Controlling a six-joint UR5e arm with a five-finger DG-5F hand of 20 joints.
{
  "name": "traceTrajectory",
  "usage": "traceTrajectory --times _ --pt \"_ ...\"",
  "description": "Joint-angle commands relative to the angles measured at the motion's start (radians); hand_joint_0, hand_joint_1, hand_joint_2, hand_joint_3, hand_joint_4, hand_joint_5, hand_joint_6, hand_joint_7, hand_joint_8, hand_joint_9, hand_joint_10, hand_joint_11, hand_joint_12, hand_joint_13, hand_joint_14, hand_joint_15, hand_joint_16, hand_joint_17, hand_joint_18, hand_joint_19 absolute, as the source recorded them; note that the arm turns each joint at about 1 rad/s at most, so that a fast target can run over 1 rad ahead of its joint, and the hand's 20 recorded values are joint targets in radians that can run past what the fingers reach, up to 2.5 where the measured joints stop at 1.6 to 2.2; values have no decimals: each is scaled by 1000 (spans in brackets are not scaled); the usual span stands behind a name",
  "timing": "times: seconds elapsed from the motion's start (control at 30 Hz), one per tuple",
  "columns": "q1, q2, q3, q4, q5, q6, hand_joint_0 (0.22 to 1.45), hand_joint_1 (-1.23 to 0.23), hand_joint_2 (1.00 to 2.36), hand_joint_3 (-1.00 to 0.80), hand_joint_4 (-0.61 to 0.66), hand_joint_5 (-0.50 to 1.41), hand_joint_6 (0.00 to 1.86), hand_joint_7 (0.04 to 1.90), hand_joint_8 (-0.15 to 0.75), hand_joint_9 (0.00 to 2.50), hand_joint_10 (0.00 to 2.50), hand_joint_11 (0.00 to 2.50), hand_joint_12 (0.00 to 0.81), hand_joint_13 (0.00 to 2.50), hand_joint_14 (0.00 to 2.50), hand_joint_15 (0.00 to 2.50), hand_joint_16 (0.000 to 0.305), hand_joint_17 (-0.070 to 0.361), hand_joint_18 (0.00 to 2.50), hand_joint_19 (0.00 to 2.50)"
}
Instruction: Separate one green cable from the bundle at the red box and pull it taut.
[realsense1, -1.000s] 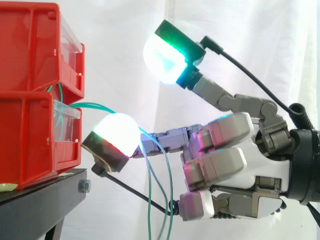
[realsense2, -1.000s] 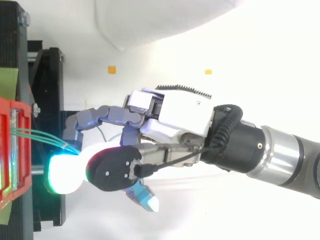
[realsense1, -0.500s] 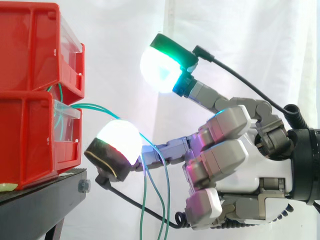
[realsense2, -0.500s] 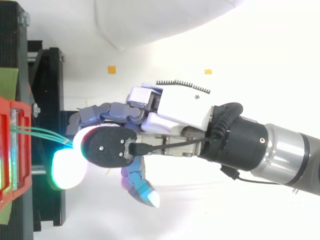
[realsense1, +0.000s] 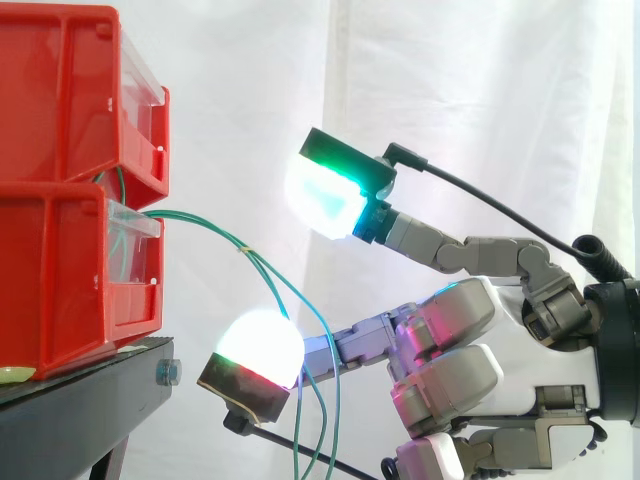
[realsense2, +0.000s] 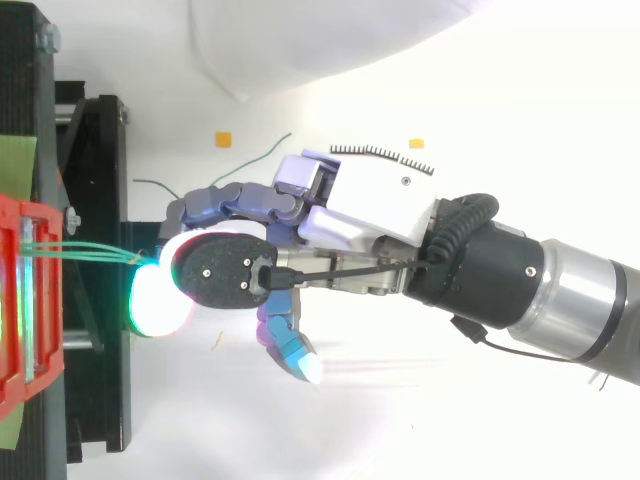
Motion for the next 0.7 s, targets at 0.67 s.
traceTrajectory --times 0.67 --pt "-26 1 99 -139 1 10 449 -415 1000 -500 248 88 505 1196 312 1851 25 571 443 1670 24 917 89 200 1618 443"
